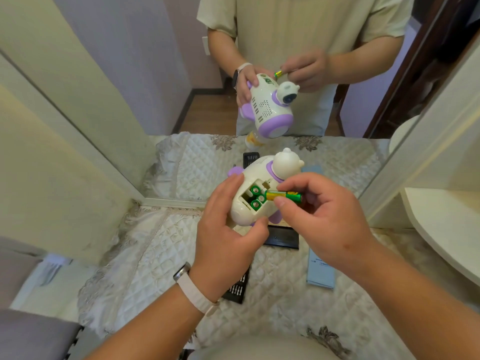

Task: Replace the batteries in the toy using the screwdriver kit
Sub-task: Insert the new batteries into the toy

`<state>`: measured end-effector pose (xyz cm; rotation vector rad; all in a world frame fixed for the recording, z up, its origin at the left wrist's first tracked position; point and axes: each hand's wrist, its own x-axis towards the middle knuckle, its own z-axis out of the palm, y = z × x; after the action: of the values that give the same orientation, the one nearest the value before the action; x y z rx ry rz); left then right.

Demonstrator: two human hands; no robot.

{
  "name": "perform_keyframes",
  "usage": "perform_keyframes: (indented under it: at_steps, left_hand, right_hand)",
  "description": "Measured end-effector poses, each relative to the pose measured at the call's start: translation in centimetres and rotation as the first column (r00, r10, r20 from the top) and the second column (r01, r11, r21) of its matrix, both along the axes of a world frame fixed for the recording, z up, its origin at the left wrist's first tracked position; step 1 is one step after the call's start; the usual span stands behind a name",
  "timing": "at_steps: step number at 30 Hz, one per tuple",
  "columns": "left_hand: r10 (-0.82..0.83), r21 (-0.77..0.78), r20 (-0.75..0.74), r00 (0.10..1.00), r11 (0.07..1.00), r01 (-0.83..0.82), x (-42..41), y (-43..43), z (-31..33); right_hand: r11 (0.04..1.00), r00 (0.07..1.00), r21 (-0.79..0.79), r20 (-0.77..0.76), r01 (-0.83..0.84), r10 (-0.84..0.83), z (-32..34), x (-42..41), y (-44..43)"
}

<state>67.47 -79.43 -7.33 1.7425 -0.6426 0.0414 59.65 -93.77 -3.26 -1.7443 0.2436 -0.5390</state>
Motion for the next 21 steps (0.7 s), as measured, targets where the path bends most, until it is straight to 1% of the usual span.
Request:
perform_keyframes:
  at_steps: [7,10,13,15,18,21]
  left_hand:
    - [-0.024,-0.016,-0.038,0.999,1.000,0.023,-0.3,0.2,0.5]
    - [-0.025,-0.012,-0.045,0.999,1.000,0.025,-0.4,0.3,0.5]
    - [-0.022,-0.019,-0.053,0.998,1.000,0.021,-0.5,0.4,0.6]
    - [-0.018,-0.014,-0.048,0.999,1.000,0.018,-0.6,0.4,0.5]
    - [-0.019,0.000,-0.039,0.999,1.000,0.020,-0.5,0.6,0.2]
    - [-0.025,-0.005,-0.043,0.999,1.000,0.025,-0.7,0.7,0.1]
  right_hand:
    - [0.996,1.000,0.088,0.011,-0.016,0.015,0.1,0.4,0.1]
    - [0.997,1.000,0.079,-0.020,-0.017,0.019,0.0,0.3,0.1]
    - [0.996,0.998,0.069,-0.033,-0.052,0.055,0.2,0.2,0.5]
    - [0.997,0.996,0.021,-0.052,-0.074,0.075,0.4,0.2,0.6]
    - [0.991,0.993,-0.118,-0.108,-0.070,0.057,0.7,0.4,0.6]
    - [0.978,0.989,-0.190,-0.135,-0.087,0.062,0.9,0.7,1.0]
